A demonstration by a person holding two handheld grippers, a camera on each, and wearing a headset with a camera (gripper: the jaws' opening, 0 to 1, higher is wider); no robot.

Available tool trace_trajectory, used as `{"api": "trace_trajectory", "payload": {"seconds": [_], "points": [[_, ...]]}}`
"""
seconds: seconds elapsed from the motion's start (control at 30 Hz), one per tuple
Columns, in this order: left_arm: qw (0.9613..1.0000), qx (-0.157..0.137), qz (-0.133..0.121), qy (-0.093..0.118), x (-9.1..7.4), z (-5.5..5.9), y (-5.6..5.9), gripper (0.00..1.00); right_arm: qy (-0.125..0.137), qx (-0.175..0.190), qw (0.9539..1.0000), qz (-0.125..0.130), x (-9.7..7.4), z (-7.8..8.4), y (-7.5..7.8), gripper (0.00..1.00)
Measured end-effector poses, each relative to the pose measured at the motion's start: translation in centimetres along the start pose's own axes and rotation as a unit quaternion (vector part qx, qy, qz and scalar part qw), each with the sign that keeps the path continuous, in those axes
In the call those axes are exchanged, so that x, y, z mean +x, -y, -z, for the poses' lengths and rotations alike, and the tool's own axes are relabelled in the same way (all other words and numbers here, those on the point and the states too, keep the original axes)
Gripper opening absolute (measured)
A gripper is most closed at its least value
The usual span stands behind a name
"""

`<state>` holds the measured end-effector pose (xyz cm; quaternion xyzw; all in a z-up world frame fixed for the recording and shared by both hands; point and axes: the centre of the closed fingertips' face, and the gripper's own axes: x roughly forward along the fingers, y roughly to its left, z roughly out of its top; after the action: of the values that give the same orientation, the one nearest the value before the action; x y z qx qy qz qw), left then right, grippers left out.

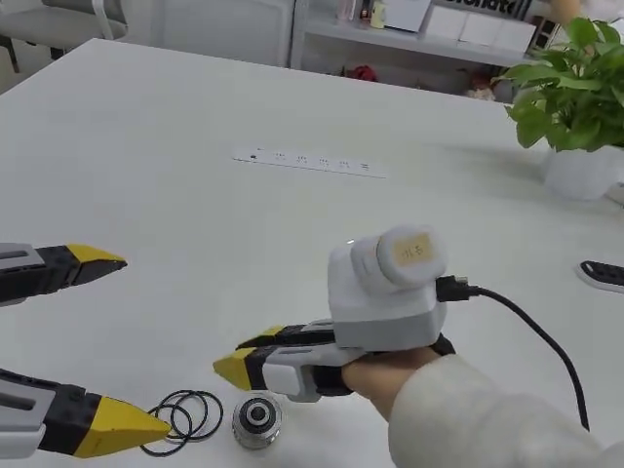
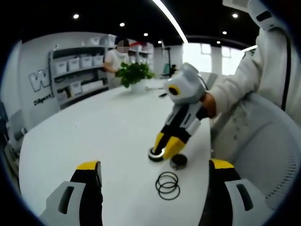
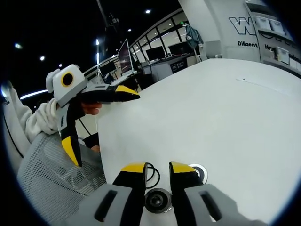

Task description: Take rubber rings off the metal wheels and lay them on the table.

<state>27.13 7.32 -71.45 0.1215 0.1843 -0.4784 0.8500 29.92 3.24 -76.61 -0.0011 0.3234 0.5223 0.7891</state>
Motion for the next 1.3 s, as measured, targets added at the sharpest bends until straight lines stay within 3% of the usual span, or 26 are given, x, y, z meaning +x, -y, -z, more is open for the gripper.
{"api": "trace_trajectory", "payload": {"seconds": [0.17, 0.4, 0.67, 0.8, 0.9, 1.03, 1.2, 1.3], "points": [[1.0, 0.0, 0.001, 0.0, 0.0, -0.1, 0.0, 0.96, 0.025, 0.008, 0.9996, 0.01, -0.9, -1.2, 1.0, 0.17], [0.9999, 0.002, 0.001, 0.01, 0.0, -1.2, 0.0, 0.94, 0.046, 0.022, 0.9979, 0.039, -2.0, -2.0, 3.3, 0.17], [0.9992, 0.038, 0.005, 0.006, 0.0, -3.2, -0.2, 0.93, 0.061, 0.046, 0.9945, 0.072, -3.5, -2.1, 5.9, 0.18], [0.9985, 0.05, 0.02, 0.008, 0.1, -4.7, -0.5, 0.92, 0.056, 0.052, 0.9936, 0.084, -3.9, -1.6, 6.7, 0.18], [0.9962, 0.083, 0.026, 0.006, 0.6, -6.2, -1.0, 0.9, 0.054, 0.054, 0.9931, 0.088, -4.1, -1.3, 7.1, 0.18], [0.9951, 0.092, 0.037, 0.008, 1.2, -8.1, -1.4, 0.9, 0.053, 0.056, 0.9922, 0.098, -4.4, -1.1, 7.7, 0.18], [0.9908, 0.127, 0.045, -0.006, 2.8, -10.1, -2.2, 0.88, 0.046, 0.062, 0.9917, 0.102, -4.6, -0.4, 8.2, 0.18], [0.9903, 0.13, 0.048, 0.005, 3.9, -11.2, -2.4, 0.88, 0.043, 0.067, 0.9915, 0.103, -4.7, 0.0, 8.4, 0.18]]}}
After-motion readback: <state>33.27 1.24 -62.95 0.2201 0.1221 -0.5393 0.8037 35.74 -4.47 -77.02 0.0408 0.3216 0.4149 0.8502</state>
